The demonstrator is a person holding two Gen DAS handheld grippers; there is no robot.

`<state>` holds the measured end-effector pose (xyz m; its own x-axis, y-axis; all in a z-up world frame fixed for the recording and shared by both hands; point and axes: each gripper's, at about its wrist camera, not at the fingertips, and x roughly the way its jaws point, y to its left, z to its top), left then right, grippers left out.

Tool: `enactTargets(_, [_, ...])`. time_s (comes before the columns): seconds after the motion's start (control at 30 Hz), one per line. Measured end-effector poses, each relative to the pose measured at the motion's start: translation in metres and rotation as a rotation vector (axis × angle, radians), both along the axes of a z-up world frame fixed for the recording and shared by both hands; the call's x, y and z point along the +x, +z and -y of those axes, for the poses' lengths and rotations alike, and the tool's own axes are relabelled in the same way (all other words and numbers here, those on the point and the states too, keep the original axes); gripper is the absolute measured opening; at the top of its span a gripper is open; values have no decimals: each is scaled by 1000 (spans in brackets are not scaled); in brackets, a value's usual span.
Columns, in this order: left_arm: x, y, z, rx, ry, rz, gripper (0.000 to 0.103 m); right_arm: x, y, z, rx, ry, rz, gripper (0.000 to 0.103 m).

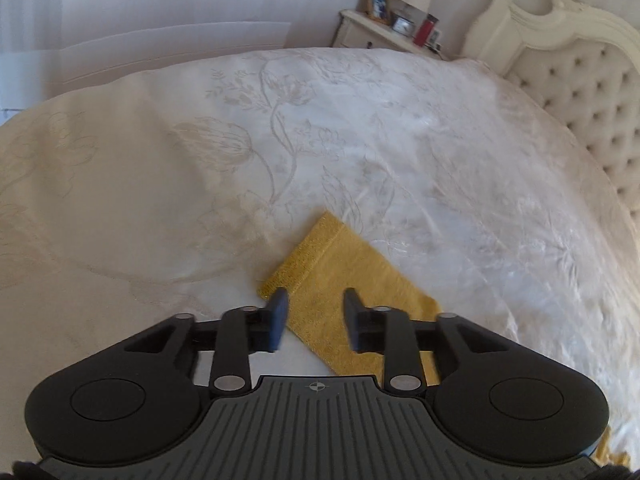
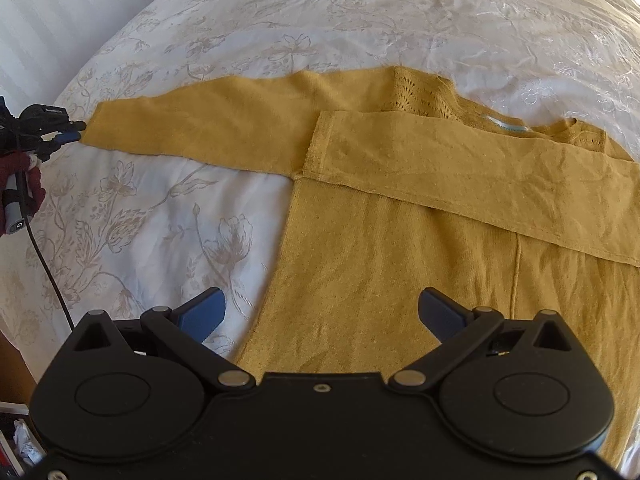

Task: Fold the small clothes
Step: 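Lift the held side edge and fold it over the sweater center, then release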

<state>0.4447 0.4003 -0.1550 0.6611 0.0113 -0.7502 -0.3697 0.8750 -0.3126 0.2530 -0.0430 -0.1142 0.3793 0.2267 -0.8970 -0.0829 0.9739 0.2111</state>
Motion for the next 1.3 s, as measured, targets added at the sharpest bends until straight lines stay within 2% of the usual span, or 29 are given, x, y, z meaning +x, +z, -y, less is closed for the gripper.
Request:
enactTargets(0.07, [2, 0, 2, 10, -29, 8, 45, 0, -2, 0, 0, 2, -6, 102])
enactTargets(0.23, [21, -9, 3, 69, -64, -57, 59, 1, -3, 0, 0, 0, -17, 102])
enactTargets(0.3, [32, -12, 2, 103, -75, -85, 61, 2, -4, 0, 1, -5, -20, 102])
enactTargets(0.43, [51, -21, 1, 120, -119, -150, 62, 5, -6, 1, 1, -12, -31, 102])
enactTargets(0.47, [55, -23, 1, 122, -137, -156, 64, 6, -7, 1, 1, -13, -34, 102])
enactTargets(0.53, [61, -28, 1, 109, -184, -163, 75, 8, -9, 1, 2, -16, -40, 102])
enactTargets(0.63, [69, -34, 5, 115, -262, -177, 82, 10, -12, -1, 0, -12, -51, 102])
enactTargets(0.73, [73, -35, 13, 120, -332, -182, 82, 13, -14, -4, -7, 0, -60, 102])
enactTargets(0.77, [74, -34, 15, 111, -356, -177, 80, 13, -14, -5, -9, 6, -61, 102])
enactTargets(0.8, [73, -33, 16, 90, -378, -166, 56, 13, -14, -5, -11, 11, -62, 102])
enactTargets(0.83, [72, -32, 17, 51, -398, -158, 17, 13, -15, -6, -14, 18, -62, 102])
enactTargets(0.87, [72, -33, 16, 6, -405, -163, 7, 13, -14, -6, -16, 24, -62, 102])
enactTargets(0.9, [71, -32, 17, -29, -403, -161, 8, 12, -14, -7, -17, 30, -61, 102])
enactTargets(1.0, [64, -21, 23, -63, -390, -134, 8, 9, -14, -6, -19, 40, -56, 102])
enactTargets(1.07, [57, -10, 28, -129, -371, -99, 8, 6, -13, -3, -14, 42, -52, 102])
enactTargets(1.3, [40, 52, 74, -338, -403, 52, 8, -10, -14, 10, 11, 46, -31, 102])
